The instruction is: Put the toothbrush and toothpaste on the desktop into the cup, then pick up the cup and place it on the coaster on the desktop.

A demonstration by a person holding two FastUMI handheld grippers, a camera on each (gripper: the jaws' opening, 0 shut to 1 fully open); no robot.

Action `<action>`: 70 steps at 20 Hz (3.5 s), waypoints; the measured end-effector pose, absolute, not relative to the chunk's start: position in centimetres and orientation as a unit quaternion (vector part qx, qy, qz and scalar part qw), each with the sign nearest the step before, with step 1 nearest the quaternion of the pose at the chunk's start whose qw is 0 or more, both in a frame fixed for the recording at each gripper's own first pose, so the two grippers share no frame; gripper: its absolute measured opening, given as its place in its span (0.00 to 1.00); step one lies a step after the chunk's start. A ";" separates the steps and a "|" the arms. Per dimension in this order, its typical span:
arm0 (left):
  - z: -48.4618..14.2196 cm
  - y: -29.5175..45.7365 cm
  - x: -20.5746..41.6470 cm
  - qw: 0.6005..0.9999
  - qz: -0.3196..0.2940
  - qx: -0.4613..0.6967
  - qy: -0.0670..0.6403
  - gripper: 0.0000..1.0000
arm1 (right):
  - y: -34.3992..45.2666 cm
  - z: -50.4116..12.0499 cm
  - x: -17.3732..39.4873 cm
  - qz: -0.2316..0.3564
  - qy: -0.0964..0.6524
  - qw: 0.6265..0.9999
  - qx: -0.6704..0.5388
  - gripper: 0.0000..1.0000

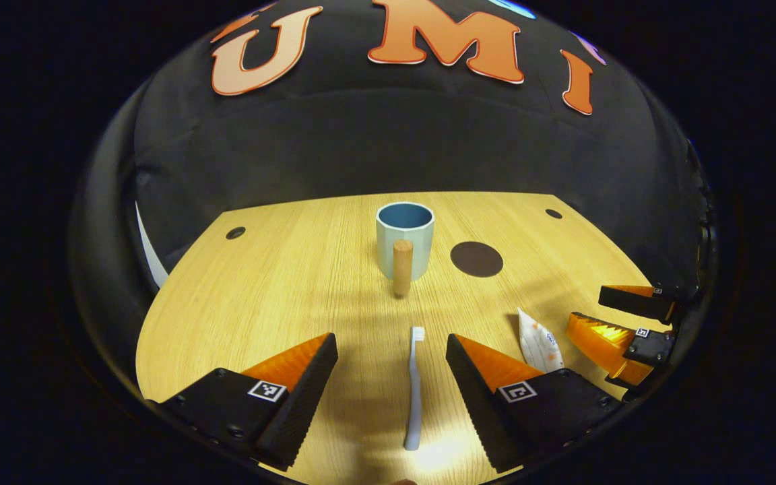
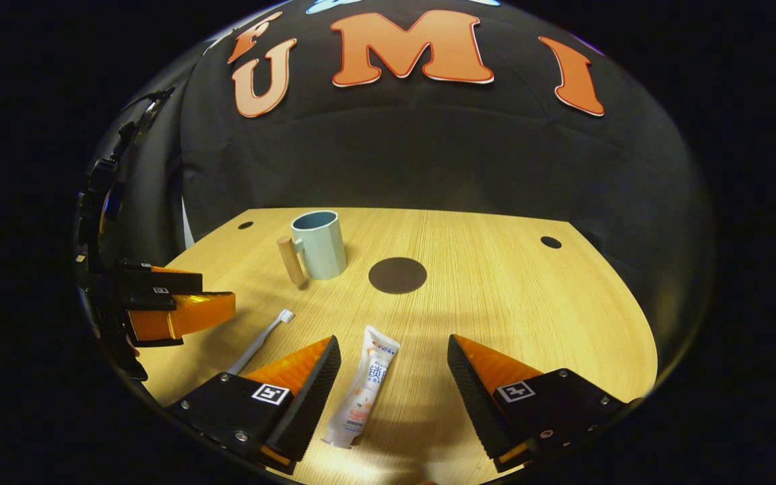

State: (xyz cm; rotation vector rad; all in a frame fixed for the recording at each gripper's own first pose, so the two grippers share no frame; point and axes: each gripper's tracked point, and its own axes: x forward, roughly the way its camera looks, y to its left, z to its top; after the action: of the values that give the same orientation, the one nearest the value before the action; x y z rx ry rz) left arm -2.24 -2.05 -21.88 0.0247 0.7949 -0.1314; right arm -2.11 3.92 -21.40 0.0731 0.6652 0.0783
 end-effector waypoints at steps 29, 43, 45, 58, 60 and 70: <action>-22.4 -4.8 -2.4 0.848 -0.048 -0.007 0.528 0.08 | 7.1 -27.5 -2.1 0.048 0.411 0.908 0.067 0.13; -21.4 -3.7 1.5 0.907 -0.048 -0.011 0.418 0.06 | 5.7 -21.4 -1.1 0.064 0.334 0.938 0.076 0.12; -19.9 -3.6 2.4 0.922 -0.049 -0.005 0.385 0.05 | 5.7 -21.0 -0.9 0.066 0.325 0.941 0.074 0.12; -10.6 -2.3 8.0 0.981 -0.028 0.043 0.189 0.05 | 4.0 -15.6 1.5 0.054 0.232 0.970 0.051 0.12; -10.0 -2.4 8.8 0.985 -0.029 0.035 0.165 0.05 | 3.7 -15.3 2.0 0.051 0.223 0.972 0.050 0.12; -5.9 -2.8 14.1 0.998 -0.028 0.032 0.046 0.05 | 1.6 -11.5 4.6 0.025 0.148 0.988 0.044 0.12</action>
State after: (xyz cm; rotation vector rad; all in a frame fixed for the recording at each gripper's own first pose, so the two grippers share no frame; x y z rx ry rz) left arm 14.05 -2.83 -5.93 0.0649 0.0919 -0.0570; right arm 4.61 1.56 -11.50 0.0892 0.2971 0.0509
